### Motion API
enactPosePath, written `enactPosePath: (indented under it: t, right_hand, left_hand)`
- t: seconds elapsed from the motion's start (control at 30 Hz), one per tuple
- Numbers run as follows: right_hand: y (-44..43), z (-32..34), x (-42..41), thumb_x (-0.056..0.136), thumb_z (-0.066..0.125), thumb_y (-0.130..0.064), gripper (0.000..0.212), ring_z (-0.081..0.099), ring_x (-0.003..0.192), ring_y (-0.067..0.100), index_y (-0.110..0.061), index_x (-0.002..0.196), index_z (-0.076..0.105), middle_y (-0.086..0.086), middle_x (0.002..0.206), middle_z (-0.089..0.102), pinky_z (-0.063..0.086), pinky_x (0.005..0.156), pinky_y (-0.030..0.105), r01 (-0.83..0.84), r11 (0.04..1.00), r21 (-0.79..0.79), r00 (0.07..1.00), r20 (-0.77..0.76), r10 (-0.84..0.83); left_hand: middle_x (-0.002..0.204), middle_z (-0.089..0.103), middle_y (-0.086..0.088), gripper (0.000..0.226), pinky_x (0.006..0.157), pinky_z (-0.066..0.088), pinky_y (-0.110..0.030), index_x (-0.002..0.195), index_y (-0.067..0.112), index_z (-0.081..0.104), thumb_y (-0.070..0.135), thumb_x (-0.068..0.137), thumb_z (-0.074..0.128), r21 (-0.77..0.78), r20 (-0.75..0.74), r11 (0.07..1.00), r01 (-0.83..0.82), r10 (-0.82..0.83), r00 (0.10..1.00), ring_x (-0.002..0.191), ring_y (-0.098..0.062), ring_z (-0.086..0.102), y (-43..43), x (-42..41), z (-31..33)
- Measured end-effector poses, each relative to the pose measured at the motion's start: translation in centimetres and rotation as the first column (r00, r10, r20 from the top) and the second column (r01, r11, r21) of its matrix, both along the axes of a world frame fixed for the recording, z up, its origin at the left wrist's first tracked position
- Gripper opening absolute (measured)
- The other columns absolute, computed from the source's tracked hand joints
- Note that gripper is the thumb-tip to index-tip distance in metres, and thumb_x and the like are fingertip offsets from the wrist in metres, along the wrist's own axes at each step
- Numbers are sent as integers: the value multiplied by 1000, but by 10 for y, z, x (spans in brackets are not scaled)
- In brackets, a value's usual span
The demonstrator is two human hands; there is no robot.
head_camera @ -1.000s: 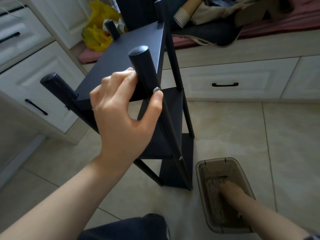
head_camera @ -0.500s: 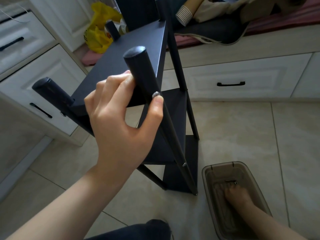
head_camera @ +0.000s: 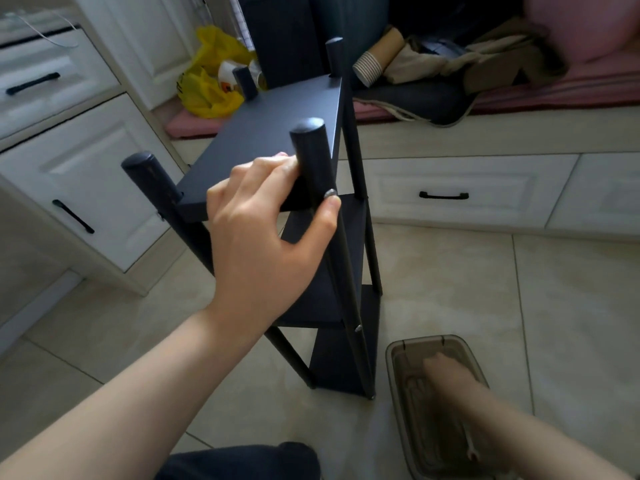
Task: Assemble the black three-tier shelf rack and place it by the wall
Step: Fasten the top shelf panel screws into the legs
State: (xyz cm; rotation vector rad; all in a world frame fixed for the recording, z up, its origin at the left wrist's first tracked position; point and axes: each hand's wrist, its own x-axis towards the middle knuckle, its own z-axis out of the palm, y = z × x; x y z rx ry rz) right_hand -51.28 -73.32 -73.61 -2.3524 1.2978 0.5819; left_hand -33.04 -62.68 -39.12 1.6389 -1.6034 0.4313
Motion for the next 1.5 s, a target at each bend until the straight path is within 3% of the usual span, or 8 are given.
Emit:
enactPosePath:
  t: [0.2,0.33,0.43,0.53,0.87,0.97,1.37,1.5]
  right_hand:
    - [-14,94,19,96,50,-1,16,65,98,29,-6,104,63,16,108,67,50,75,31,237,971,25,918,322,-232]
    - [-10,166,38,96,61,-8,8,70,68,15,-6,100,69,9,81,72,54,61,20,376,905,198,544,743,-388]
    - [0,223,53,95,64,-8,10,72,67,12,-10,103,69,7,80,75,55,61,19,313,860,404,174,865,-470]
    - [15,261,73,94,66,-10,6,73,72,12,-14,97,70,2,81,77,55,62,19,216,884,415,65,897,-437]
    - [42,276,178,103,51,-21,11,74,84,18,-15,104,59,6,89,76,60,73,30,41,871,490,156,858,-490]
    - [49,272,212,105,46,-22,15,75,76,17,-12,111,56,5,84,77,55,61,17,-58,824,563,151,821,-551]
    - [67,203,282,103,50,-22,6,71,70,3,-19,105,55,1,87,72,50,58,10,-69,911,406,395,850,-349]
    - [61,168,277,103,50,-27,6,71,77,9,-24,102,55,0,88,70,59,75,25,-30,949,314,512,820,-255]
  left_hand:
    - [115,69,5,38,106,37,-41,117,15,73,41,91,63,39,-52,999,10,-8,999,116,-17,60,6,4,5]
    - [117,68,10,38,106,37,-42,116,18,73,42,89,63,62,-102,998,17,-11,995,115,-13,59,9,8,10]
    - [121,67,12,38,106,38,-43,117,21,73,42,88,63,58,-136,998,19,-11,991,116,-12,59,12,16,13]
    - [119,67,12,33,104,43,-47,114,22,73,41,88,64,36,-196,999,31,-23,980,113,-12,61,15,33,16]
    - [98,72,15,9,79,48,-9,99,27,73,27,90,74,-37,-510,998,-45,20,860,93,2,67,35,126,24]
    - [88,75,12,5,72,44,-4,90,32,75,27,90,75,-54,-620,994,-90,37,784,87,3,67,48,160,17]
    - [97,78,16,12,86,48,-22,93,50,78,45,83,77,2,-898,957,-290,129,421,96,3,71,126,239,-114]
    - [103,78,11,19,92,46,-27,97,42,80,45,78,80,51,-958,954,-297,130,255,101,0,70,136,230,-165]
